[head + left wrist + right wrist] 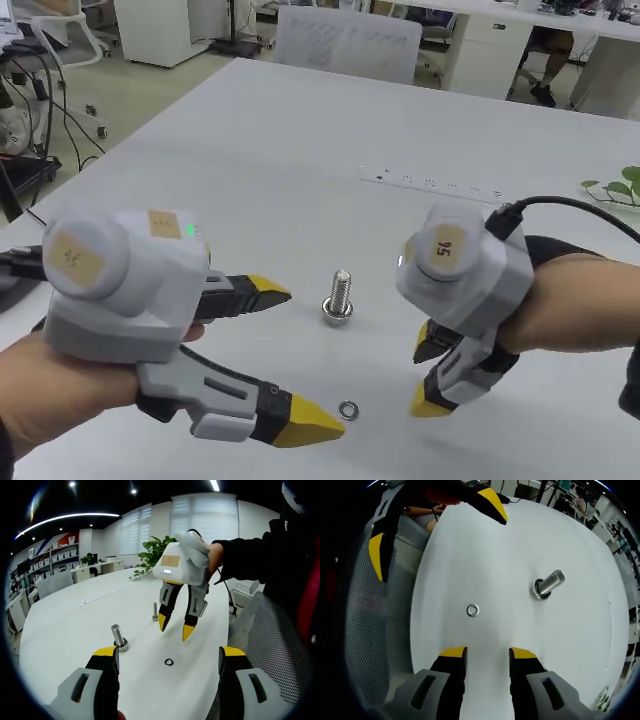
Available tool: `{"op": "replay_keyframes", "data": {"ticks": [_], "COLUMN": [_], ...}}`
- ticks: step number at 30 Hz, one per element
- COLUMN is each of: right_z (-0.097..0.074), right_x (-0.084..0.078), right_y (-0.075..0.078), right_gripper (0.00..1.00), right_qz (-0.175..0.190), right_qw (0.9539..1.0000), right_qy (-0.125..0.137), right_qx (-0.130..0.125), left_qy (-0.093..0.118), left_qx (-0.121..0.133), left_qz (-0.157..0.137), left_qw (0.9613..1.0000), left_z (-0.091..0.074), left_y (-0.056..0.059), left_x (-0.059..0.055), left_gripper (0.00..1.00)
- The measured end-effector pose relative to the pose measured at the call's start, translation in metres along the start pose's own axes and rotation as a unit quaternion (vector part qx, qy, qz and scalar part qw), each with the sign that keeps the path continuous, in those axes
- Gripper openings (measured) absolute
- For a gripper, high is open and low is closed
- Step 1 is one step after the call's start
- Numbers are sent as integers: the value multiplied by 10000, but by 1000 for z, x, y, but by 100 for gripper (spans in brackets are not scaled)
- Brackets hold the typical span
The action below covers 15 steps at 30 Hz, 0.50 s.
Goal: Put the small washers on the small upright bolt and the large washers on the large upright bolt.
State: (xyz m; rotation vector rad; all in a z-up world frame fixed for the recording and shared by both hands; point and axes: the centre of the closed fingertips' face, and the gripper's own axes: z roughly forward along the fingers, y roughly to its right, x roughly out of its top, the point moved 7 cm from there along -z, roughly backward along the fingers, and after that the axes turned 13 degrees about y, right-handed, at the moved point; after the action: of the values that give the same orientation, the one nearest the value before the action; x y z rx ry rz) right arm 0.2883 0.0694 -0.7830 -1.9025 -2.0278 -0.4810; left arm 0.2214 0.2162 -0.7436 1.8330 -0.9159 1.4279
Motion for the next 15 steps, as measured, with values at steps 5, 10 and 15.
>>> {"op": "replay_keyframes", "data": {"ticks": [5,10,15], "right_z": [9,17,26], "right_x": [10,20,24], "right_y": [-4,-8,-9], "right_gripper": [34,34,33], "right_qz": [-144,-252,-270], "right_qw": [9998,9994,9992], "right_qy": [-17,6,14], "right_qx": [103,217,300], "left_qy": [10,16,18], "left_qx": [10,12,-1], "left_qz": [-2,-5,-15], "left_qw": [10000,10000,10000], "left_z": [0,0,0], "left_y": [0,0,0], "left_x": [0,-1,-1], "left_gripper": [81,81,81]}}
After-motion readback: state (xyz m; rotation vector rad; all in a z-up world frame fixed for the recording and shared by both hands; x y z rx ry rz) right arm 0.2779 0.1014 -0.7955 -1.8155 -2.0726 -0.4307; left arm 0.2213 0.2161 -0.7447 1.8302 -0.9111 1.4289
